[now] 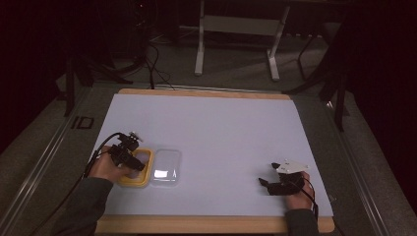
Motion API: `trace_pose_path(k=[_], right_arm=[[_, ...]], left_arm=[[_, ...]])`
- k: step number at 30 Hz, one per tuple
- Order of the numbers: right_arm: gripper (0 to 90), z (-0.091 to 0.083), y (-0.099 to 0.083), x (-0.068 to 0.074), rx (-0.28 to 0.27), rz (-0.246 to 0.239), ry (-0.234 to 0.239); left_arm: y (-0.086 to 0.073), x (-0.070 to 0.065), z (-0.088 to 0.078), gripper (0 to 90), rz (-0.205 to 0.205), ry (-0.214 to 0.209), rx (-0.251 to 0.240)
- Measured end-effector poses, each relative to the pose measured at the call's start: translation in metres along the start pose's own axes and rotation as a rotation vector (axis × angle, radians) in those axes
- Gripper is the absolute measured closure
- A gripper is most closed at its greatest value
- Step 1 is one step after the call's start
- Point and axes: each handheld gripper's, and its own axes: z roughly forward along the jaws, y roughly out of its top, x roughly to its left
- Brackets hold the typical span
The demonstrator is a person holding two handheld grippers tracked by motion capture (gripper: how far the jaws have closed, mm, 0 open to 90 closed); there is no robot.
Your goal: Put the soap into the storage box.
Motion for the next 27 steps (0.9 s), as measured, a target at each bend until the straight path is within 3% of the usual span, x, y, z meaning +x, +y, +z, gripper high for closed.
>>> trace_pose_path(k=[7, 16, 22, 27], right_arm=[[20.0, 0.0, 0.0, 0.0, 0.0, -0.001, 0.0], [20.0, 0.0, 0.0, 0.0, 0.001, -0.001, 0.001], [20.0, 0.0, 0.0, -0.001, -0.006, 0.004, 0.004], [20.0, 0.0, 0.0, -0.001, -0.008, 0.004, 0.003]], left_arm=[[-0.001, 0.001, -0.011, 34.9, -0.001, -0.001, -0.068], [0.001, -0.002, -0.023, 35.5, 0.031, 0.001, -0.181], [0.001, -0.008, -0.023, 34.9, 0.06, 0.019, -0.275], [0.002, -0.014, -0.016, 33.6, 0.085, 0.048, -0.312]])
